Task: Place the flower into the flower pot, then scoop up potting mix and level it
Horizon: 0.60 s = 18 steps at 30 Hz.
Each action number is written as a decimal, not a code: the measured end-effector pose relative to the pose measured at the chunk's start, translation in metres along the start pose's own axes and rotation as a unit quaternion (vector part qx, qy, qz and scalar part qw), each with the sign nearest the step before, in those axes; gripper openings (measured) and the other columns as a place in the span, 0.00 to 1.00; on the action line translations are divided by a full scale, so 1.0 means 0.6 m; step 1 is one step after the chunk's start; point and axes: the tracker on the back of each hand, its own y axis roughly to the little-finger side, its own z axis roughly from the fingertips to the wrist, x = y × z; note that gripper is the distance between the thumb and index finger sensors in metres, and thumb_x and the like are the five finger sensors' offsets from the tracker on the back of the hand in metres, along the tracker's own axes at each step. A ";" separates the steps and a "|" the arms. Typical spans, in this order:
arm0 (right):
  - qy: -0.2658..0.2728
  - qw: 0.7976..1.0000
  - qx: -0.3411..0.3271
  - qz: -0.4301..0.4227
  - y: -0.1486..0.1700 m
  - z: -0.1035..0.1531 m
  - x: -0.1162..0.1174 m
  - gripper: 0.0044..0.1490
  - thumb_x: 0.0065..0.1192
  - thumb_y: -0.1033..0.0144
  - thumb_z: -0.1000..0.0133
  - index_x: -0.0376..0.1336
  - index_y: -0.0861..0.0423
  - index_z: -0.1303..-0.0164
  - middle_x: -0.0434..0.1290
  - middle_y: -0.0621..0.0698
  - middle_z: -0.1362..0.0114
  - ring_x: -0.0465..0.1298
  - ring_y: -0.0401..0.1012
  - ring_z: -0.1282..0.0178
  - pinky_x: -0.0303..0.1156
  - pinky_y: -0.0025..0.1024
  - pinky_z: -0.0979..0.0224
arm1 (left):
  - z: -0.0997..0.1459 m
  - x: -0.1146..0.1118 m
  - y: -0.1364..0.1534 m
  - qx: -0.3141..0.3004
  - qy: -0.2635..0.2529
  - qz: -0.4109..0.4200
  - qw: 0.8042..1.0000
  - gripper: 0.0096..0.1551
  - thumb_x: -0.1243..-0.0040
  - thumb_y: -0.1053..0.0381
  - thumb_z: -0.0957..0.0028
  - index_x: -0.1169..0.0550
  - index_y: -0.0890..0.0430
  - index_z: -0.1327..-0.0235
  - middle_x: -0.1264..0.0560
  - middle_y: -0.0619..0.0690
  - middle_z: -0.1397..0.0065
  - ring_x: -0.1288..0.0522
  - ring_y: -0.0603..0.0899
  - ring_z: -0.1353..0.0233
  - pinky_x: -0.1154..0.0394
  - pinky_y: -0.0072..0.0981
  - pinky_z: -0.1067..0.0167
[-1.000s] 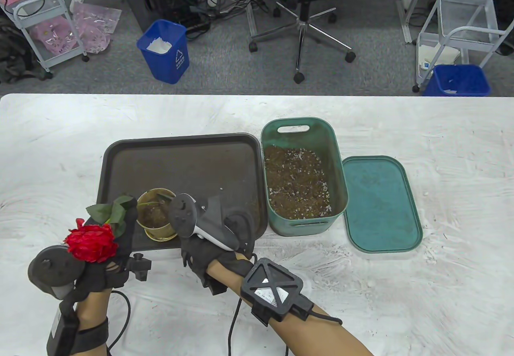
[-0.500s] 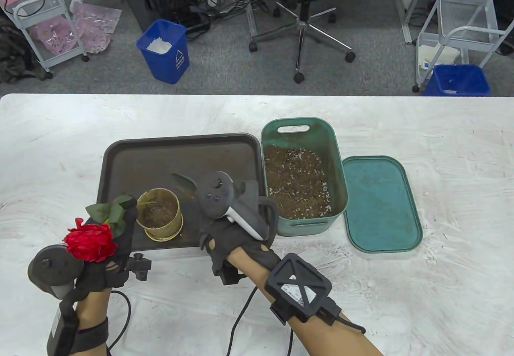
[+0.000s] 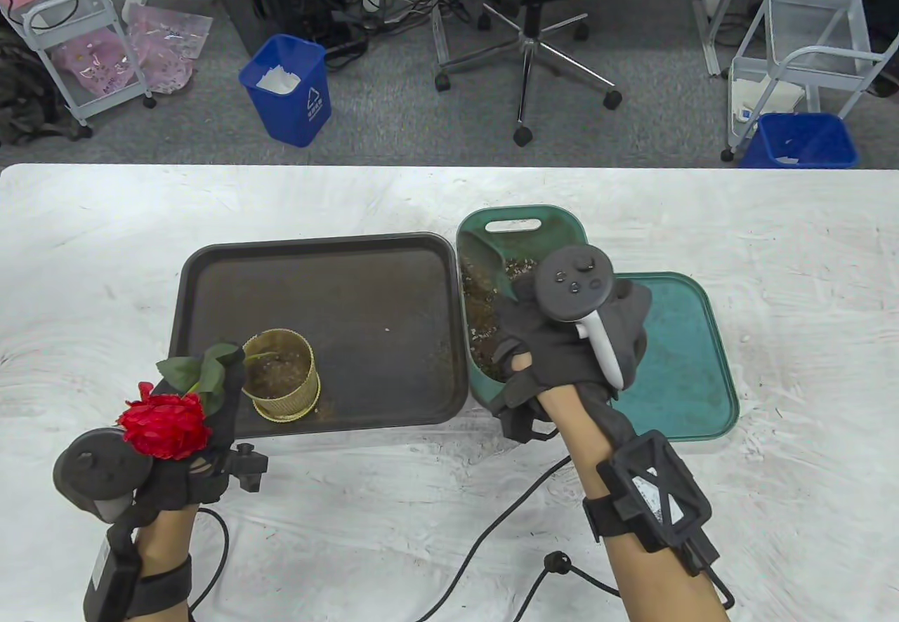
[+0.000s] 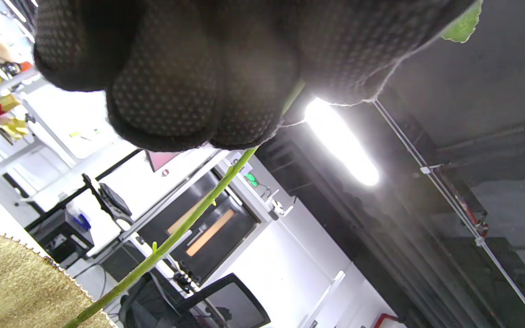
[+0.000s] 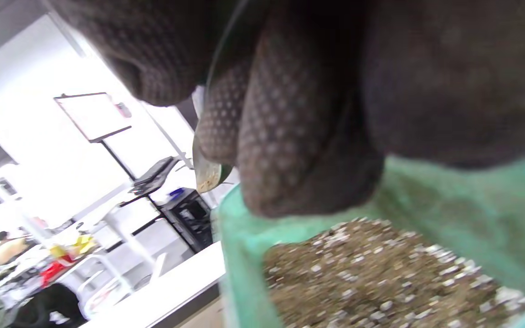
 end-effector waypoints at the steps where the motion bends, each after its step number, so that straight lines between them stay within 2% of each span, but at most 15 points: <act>1: -0.002 1.000 0.010 0.003 0.009 -0.006 -0.002 0.35 0.66 0.60 0.54 0.67 0.66 0.42 0.85 0.57 0.59 0.88 0.47 0.75 0.86 0.40 0.75 | 0.000 -0.001 0.000 -0.001 0.001 -0.001 1.000 0.23 0.34 0.43 0.55 0.16 0.49 0.48 0.15 0.48 0.49 0.13 0.59 0.57 0.18 0.49 0.50; 5: -0.029 0.997 0.071 0.013 0.052 -0.038 -0.003 0.35 0.66 0.59 0.54 0.67 0.67 0.42 0.85 0.57 0.60 0.88 0.47 0.76 0.87 0.39 0.77 | 0.000 -0.002 -0.002 -0.005 0.002 -0.006 1.000 0.24 0.34 0.43 0.55 0.16 0.49 0.48 0.15 0.48 0.49 0.13 0.59 0.57 0.18 0.49 0.50; 11: -0.126 0.982 0.130 0.061 0.088 -0.081 0.023 0.34 0.65 0.59 0.53 0.68 0.67 0.43 0.85 0.57 0.60 0.89 0.46 0.77 0.87 0.37 0.78 | 0.000 -0.005 -0.003 -0.005 0.005 -0.005 1.000 0.24 0.34 0.43 0.55 0.16 0.48 0.48 0.15 0.48 0.49 0.13 0.59 0.57 0.19 0.49 0.50; 18: -0.136 0.971 0.166 0.103 0.093 -0.124 0.056 0.34 0.65 0.59 0.52 0.68 0.68 0.43 0.85 0.58 0.61 0.89 0.45 0.78 0.87 0.36 0.80 | 0.001 -0.006 -0.006 -0.011 0.005 -0.015 1.000 0.24 0.34 0.43 0.55 0.16 0.48 0.48 0.15 0.48 0.49 0.13 0.59 0.57 0.18 0.49 0.50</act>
